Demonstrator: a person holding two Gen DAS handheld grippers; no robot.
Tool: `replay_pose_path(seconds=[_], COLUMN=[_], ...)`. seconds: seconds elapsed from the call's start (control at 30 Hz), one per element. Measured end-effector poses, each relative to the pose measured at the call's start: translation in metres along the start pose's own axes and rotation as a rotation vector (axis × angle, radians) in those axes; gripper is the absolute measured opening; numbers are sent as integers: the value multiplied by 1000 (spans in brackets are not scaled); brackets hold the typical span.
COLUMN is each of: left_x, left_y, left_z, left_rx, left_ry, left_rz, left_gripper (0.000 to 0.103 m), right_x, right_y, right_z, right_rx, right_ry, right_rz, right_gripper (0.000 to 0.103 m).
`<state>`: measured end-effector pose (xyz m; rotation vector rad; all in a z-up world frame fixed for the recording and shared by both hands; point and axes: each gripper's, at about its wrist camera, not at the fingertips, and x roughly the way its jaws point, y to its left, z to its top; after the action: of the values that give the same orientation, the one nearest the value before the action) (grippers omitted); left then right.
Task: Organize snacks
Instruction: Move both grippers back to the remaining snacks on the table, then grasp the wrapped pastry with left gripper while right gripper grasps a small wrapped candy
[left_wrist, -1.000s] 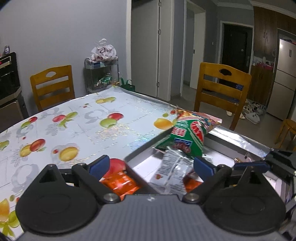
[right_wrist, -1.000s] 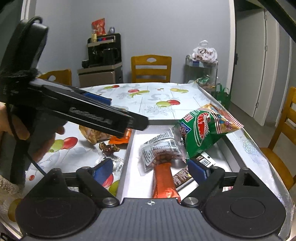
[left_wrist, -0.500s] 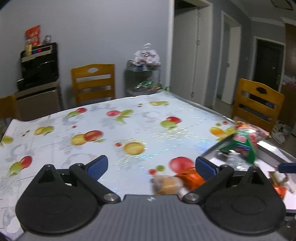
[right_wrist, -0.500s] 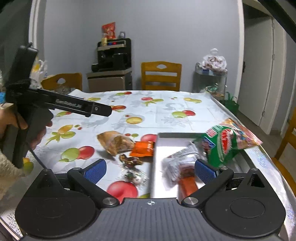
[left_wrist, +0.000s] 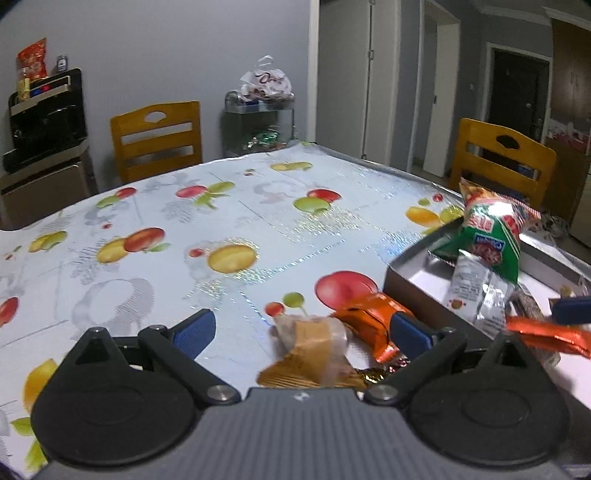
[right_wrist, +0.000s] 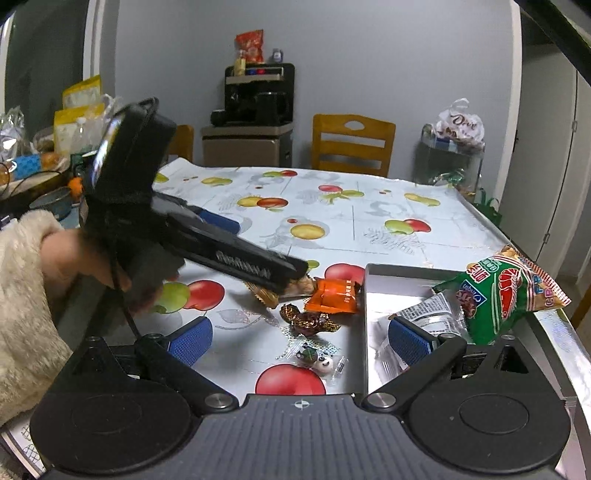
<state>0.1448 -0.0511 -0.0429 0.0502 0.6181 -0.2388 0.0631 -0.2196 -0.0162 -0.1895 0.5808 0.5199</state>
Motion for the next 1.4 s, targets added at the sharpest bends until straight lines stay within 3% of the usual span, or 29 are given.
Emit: replay_pose_path(seconds=[0.33,0.43,0.5,0.57,0.63,0.9,1.1,1.27,1.4], left_x=[15,15,16,16,15,19,18,13,11], left_y=[13,14,14,16,17,8,12,23,32], left_z=[-8,-10,-12,-14,-15,-18,-19,-18,-18], left_rx=[-65,-52,-48,-53,-51,17,20,-7,-49], left_ry=[13,8,10,12,9,33,46,54,42], left_rz=[-17,-9,-2,-7,-19,-68,-81,-59,-67], left_gripper=[101,101,101,101,96,55,53,53,53], right_x=[18,25,30,35,39,54,65,61,62], right_y=[9,16,20,21,20,17,20,29,31], right_z=[1,1,1,0,-1,-3,-6,-4,-3], right_rx=[-31,-60,-84,-86,-78,-83,-77,-53,-69], right_ry=[36,51,66,83,98,149,207,207,188], right_rz=[10,27,20,9,7,-17,20,155,91], right_gripper=[100,88,67,61,59,53,41,41,41])
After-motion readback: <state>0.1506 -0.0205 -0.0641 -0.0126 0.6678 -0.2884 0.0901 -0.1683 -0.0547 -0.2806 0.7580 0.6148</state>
